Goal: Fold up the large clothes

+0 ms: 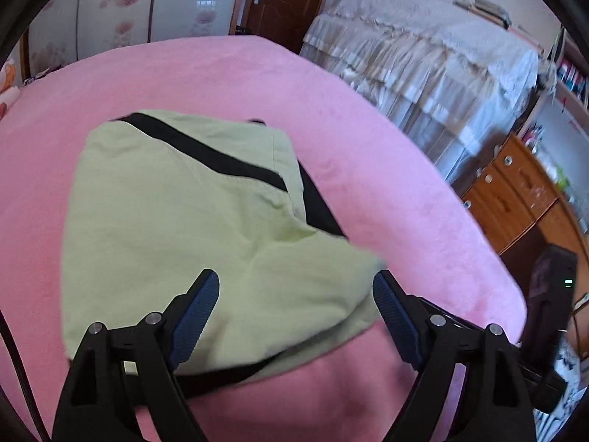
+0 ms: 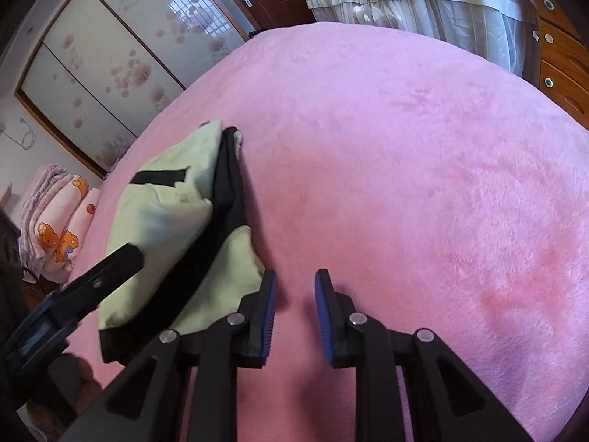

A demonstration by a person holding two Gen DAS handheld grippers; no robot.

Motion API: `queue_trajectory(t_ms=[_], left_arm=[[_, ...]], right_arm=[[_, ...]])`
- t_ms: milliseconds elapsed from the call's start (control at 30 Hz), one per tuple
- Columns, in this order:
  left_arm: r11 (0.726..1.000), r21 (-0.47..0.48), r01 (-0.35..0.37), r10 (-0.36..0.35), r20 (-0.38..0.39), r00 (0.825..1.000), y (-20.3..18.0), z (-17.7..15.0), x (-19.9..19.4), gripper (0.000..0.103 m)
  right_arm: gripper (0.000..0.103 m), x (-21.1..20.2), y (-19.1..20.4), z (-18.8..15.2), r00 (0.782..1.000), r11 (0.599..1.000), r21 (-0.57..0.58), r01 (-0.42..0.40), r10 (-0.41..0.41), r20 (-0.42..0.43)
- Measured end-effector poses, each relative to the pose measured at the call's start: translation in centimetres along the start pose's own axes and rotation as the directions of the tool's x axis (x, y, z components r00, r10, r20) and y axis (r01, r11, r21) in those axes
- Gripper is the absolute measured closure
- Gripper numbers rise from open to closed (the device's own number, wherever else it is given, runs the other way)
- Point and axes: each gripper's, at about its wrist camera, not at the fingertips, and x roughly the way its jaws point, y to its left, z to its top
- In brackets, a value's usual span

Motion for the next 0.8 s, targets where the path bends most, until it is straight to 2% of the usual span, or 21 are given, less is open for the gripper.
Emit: queue_trajectory(t_ms=[67,133,167,200,333,400,467,633,667,700,733,800], left_arm=[[1.000,-0.015,-0.015,0.016,0.044,0.999,0.9,0.2,-2.2,0.018],[0.996,-0.046,-0.082,0.085,0.079,0.993,2.4,0.2,-4.2,0.017],[0.992,-0.061,-0.113,0.118,0.082,0.990,3.0,0.5,-4.6,0.017],[0.985,-0.079,-0.152,0.158,0.077,0.984,4.1,0.6,-4.7,0.017],[0.945,-0.153,-0.287,0.294,0.021,0.956,9.7,-1.1,-4.7,0.016],[0.928,-0.197,-0.317,0.321,-0.010,0.947,12.0,-2.5,-4.2,0.017],[0.913,-0.225,-0.340,0.341,-0.034,0.939,13.9,-3.5,-3.9,0.017],[0.903,-0.256,-0.346,0.340,-0.070,0.938,16.1,-5.0,-3.1,0.017],[0.902,-0.257,-0.347,0.339,-0.079,0.938,16.2,-4.9,-2.8,0.017],[0.902,-0.256,-0.349,0.338,-0.085,0.937,16.3,-4.9,-2.5,0.017],[0.903,-0.253,-0.347,0.336,-0.088,0.938,16.3,-4.7,-2.2,0.017],[0.909,-0.250,-0.335,0.326,-0.079,0.942,16.0,-4.4,-2.1,0.017]], right_arm=[[0.081,-0.6,0.5,0.6,1.000,1.000,-0.010,-0.014,0.014,0.013],[0.075,-1.5,1.0,1.5,0.999,0.999,-0.027,-0.032,0.032,0.022],[0.068,-2.1,1.1,1.6,0.999,0.998,-0.036,-0.042,0.042,0.021],[0.061,-2.2,1.8,1.9,0.998,0.998,-0.047,-0.052,0.053,0.017],[0.053,-2.3,4.1,2.6,0.994,0.989,-0.097,-0.111,0.110,-0.009],[0.047,-1.4,5.6,2.9,0.994,0.985,-0.136,-0.104,0.100,-0.032],[0.047,-0.3,6.8,3.4,0.996,0.981,-0.175,-0.083,0.077,-0.042],[0.047,3.5,8.5,3.6,0.995,0.963,-0.264,-0.042,0.016,-0.102],[0.049,4.2,8.9,3.6,0.994,0.957,-0.289,-0.031,-0.001,-0.111],[0.068,4.9,9.3,3.6,0.992,0.948,-0.317,-0.021,-0.020,-0.125],[0.081,5.4,9.7,3.5,0.990,0.938,-0.347,-0.014,-0.034,-0.134],[0.087,4.9,9.7,3.7,0.990,0.934,-0.355,-0.048,-0.002,-0.138]])
